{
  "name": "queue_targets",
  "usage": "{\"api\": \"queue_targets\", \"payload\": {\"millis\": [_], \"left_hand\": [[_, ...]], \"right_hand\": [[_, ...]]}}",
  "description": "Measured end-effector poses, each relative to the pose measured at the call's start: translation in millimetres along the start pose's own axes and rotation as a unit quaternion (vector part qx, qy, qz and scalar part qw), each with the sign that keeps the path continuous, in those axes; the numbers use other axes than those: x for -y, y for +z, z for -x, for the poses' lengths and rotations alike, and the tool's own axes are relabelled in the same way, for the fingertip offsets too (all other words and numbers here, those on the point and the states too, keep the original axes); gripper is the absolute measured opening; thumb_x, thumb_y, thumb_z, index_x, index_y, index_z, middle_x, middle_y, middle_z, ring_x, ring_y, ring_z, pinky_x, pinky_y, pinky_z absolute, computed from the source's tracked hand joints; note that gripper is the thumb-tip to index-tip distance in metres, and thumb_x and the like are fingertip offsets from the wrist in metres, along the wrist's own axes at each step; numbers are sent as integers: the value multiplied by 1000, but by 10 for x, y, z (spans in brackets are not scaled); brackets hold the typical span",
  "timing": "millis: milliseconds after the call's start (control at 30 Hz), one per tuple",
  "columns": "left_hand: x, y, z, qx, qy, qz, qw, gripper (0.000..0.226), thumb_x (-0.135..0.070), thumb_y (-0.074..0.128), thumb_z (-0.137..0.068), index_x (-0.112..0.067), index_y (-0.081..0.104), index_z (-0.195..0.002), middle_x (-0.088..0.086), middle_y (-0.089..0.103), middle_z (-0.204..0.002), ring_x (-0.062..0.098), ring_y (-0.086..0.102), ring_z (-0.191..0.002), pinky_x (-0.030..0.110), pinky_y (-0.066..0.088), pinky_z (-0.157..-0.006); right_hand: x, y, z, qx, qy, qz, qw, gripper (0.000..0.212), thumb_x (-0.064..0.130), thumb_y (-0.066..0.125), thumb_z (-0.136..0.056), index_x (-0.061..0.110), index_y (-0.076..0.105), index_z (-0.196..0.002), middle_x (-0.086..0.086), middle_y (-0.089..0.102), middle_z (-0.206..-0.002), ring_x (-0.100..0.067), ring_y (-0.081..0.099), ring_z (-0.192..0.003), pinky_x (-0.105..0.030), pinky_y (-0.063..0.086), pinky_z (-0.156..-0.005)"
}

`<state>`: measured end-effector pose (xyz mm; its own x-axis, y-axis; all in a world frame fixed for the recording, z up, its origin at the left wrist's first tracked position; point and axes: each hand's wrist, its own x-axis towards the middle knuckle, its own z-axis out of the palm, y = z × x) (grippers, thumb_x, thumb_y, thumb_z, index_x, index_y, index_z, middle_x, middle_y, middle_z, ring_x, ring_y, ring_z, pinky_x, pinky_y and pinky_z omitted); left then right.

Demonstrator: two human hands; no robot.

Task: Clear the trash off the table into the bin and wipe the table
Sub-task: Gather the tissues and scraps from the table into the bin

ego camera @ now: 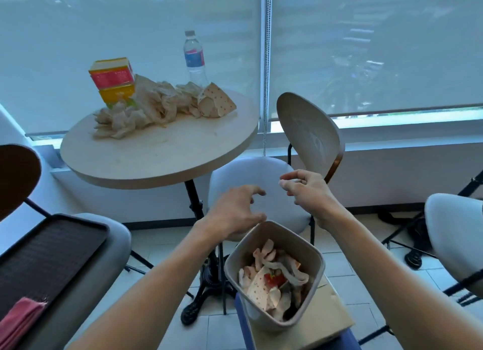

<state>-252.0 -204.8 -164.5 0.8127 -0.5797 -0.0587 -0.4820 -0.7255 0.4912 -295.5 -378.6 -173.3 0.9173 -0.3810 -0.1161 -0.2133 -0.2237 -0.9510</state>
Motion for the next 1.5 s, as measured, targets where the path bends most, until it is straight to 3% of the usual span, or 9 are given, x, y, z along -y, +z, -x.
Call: {"api": "queue_targets", "payload": {"millis": [133, 433, 600, 700, 833, 967, 1200, 1333, 1500], "left_hand": [[49, -569, -34, -73, 36, 10, 997, 43, -36, 71, -84, -28, 60, -125, -3, 69, -107, 9, 62, -85, 25, 49, -81], [765, -1636, -199, -200, -3, 18, 980, 23, -35, 72, -84, -28, 69, -106, -9, 70, -89, 3, 61, -78, 26, 47, -74], [1322, -2079, -297, -251, -25, 7, 968, 16, -26, 73, -81, -21, 74, -97, -4, 72, -89, 6, 63, -77, 20, 48, -68], [1705, -2363, -372, -274, -70, 16, 959, 13, -26, 70, -81, -26, 73, -95, -3, 70, -88, 14, 64, -84, 22, 44, -73], [2136, -2636, -535, -256, -88, 3, 963, 28, -21, 70, -79, -26, 70, -106, 2, 67, -100, 20, 60, -92, 27, 45, -83], [2405, -2728, -678, -237, -64, 3, 969, 41, -18, 72, -80, -25, 64, -119, 1, 62, -107, 18, 54, -85, 27, 43, -81], [2597, -2753, -773, -167, 7, 16, 986, 51, -31, 80, -73, -38, 62, -120, -8, 62, -108, 0, 48, -67, 27, 42, -76], [2577, -2680, -796, -146, 37, 21, 988, 51, -31, 85, -68, -34, 67, -115, -9, 63, -104, 8, 58, -94, 15, 41, -78], [2511, -2605, -851, -183, 61, 9, 981, 30, -25, 81, -74, -26, 73, -103, -8, 67, -93, 2, 58, -79, 1, 35, -64]], "right_hand": [[400, 226, -127, 16, -43, -12, 999, 10, 19, 62, -93, 17, 67, -102, -2, 64, -94, -12, 60, -87, -24, 46, -70], [1265, 949, -517, 9, -122, -4, 993, 9, 16, 63, -93, 13, 69, -98, -6, 68, -90, -12, 63, -77, -17, 42, -60], [1550, 1511, -710, 21, -168, 39, 985, 8, 16, 63, -91, 16, 71, -92, -8, 68, -84, -18, 64, -76, -29, 52, -71], [1692, 1898, -851, 37, -197, 77, 977, 10, 15, 63, -91, 13, 70, -98, 4, 61, -73, -7, 57, -65, -15, 47, -61], [1845, 2382, -1016, 65, -208, 166, 962, 32, 23, 66, -89, 16, 64, -120, 8, 59, -79, -13, 60, -80, -26, 48, -80], [1916, 2745, -1193, 55, -219, 265, 937, 51, 27, 68, -85, 23, 54, -134, -8, 57, -133, -26, 51, -123, -34, 41, -103], [1945, 2888, -1355, -10, -210, 267, 940, 10, 21, 65, -83, 22, 73, -89, 0, 69, -91, -19, 63, -90, -32, 52, -77], [2020, 2796, -1384, -33, -217, 214, 952, 12, 20, 65, -81, 21, 74, -88, 3, 69, -84, -14, 61, -78, -24, 45, -67], [2155, 2643, -1319, -89, -237, 179, 951, 14, 20, 66, -82, 23, 75, -93, 6, 70, -86, -11, 63, -82, -23, 45, -69]]}}
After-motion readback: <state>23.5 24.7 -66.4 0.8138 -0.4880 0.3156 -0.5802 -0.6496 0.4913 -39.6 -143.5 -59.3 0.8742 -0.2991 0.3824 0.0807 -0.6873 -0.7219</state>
